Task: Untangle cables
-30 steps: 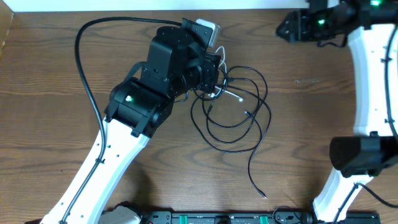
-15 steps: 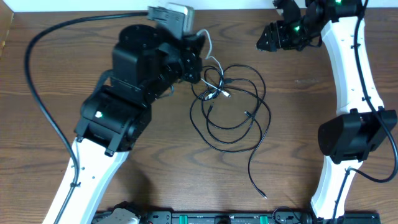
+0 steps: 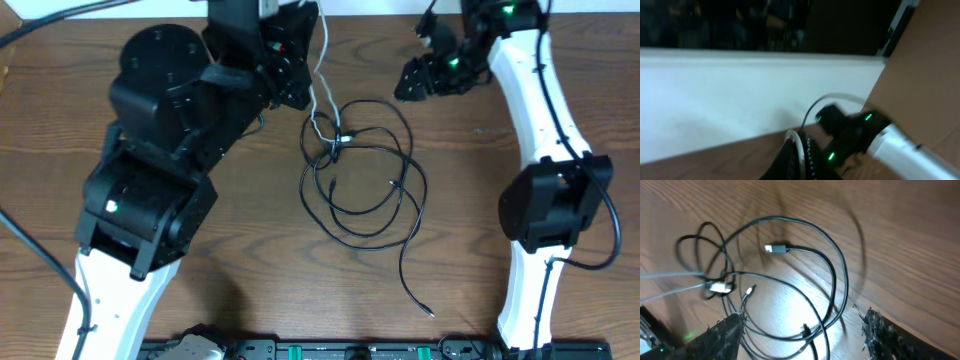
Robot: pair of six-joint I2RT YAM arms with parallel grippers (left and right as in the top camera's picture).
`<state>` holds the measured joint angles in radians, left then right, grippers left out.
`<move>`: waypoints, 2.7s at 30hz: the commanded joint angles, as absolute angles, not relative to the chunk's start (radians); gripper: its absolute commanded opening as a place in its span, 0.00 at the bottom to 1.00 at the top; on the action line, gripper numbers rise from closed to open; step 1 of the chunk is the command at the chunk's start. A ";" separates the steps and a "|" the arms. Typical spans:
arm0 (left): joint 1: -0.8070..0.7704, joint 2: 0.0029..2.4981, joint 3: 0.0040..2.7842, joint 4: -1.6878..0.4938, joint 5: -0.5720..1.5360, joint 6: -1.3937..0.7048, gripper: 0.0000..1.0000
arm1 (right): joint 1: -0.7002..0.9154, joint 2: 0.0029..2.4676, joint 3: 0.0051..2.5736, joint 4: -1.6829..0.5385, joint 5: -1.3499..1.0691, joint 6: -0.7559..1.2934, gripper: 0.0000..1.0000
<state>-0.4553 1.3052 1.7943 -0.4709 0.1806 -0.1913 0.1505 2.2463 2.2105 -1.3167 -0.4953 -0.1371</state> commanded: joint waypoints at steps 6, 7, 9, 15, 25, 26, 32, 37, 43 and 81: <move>-0.453 1.301 1.858 -0.376 0.130 -0.187 0.08 | 0.159 2.264 2.122 -1.253 -0.534 -0.155 0.75; -0.453 1.304 1.858 -0.371 0.089 -0.167 0.07 | 0.159 2.264 2.122 -1.253 -0.534 -0.155 0.76; -0.453 1.320 1.858 -0.384 -0.021 -0.099 0.07 | 0.157 2.264 2.122 -1.249 -0.534 -0.155 0.76; -0.461 1.379 1.858 -0.496 -0.086 -0.030 0.07 | 0.163 2.264 2.122 -1.250 -0.673 -0.242 0.79; -0.475 1.347 1.858 -0.509 -0.065 -0.031 0.07 | 0.274 2.266 2.095 -1.223 -0.844 -0.292 0.77; -0.476 1.347 1.858 -0.509 -0.070 -0.035 0.08 | 0.292 2.266 2.088 -1.211 -0.839 -0.283 0.76; -0.475 1.344 1.858 -0.506 -0.079 -0.057 0.07 | 0.387 2.275 2.008 -1.015 -0.721 0.017 0.70; -0.475 1.344 1.858 -0.512 -0.095 -0.057 0.07 | 0.435 2.275 1.929 -0.866 -0.725 0.139 0.72; -0.476 1.344 1.858 -0.511 -0.098 -0.061 0.07 | 0.461 2.275 1.893 -0.794 -0.717 0.205 0.73; -0.476 1.346 1.858 -0.546 -0.097 -0.087 0.07 | 0.494 2.196 1.811 -0.732 -0.706 0.268 0.77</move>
<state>-0.4751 1.3567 1.8439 -0.5457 -0.0849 -0.0784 0.4683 2.2333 1.8408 -0.7662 -0.8009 0.0948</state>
